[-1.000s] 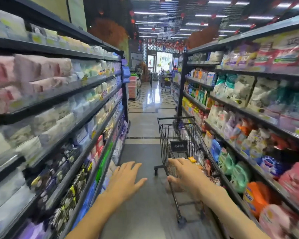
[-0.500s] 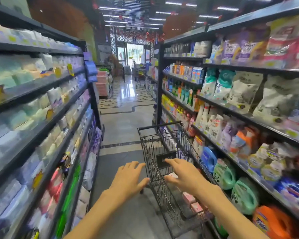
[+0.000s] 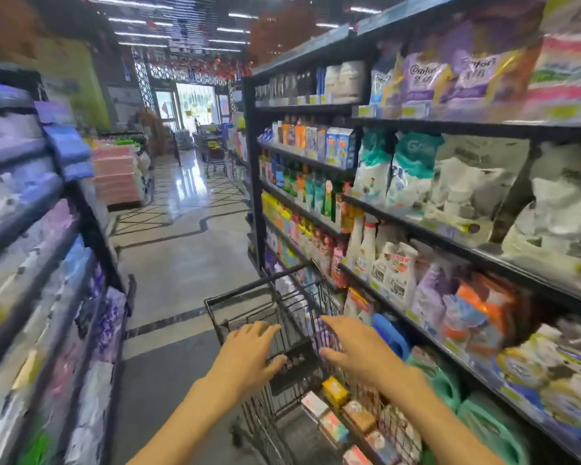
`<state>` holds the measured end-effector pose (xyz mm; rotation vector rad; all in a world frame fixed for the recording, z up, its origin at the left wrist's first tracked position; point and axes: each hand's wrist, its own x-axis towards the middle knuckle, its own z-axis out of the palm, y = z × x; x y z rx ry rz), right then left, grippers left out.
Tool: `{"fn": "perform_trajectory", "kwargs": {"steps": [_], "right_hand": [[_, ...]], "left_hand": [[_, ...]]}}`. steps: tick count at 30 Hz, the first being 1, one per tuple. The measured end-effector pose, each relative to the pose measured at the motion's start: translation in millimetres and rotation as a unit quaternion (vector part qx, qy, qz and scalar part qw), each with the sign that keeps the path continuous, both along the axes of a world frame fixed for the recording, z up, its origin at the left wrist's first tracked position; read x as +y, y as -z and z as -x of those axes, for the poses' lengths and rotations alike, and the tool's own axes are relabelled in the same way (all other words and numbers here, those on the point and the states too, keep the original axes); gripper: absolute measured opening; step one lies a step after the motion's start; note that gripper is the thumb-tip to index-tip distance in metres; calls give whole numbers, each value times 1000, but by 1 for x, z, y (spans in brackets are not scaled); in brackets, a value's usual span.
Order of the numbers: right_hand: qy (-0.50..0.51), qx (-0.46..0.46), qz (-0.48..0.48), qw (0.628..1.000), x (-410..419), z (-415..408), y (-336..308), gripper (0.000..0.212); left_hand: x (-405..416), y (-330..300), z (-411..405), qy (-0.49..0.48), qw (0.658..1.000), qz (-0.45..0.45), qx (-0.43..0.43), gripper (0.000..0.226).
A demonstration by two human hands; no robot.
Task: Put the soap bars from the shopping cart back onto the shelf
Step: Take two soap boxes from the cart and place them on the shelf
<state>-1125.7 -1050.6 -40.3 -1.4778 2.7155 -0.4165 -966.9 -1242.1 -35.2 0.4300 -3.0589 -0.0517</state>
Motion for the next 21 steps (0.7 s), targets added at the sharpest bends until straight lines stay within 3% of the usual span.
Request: {"fn": "perform_trajectory", "kwargs": {"steps": [10,21], "right_hand": [[225,-26,-20,974,55,115,22,65],[477,-76,-42,875,93,108,63,70]], "left_hand": [[16,37,217,232,972,-36,-15,63],[46,108,333,464,879,-59,-90,62]]}}
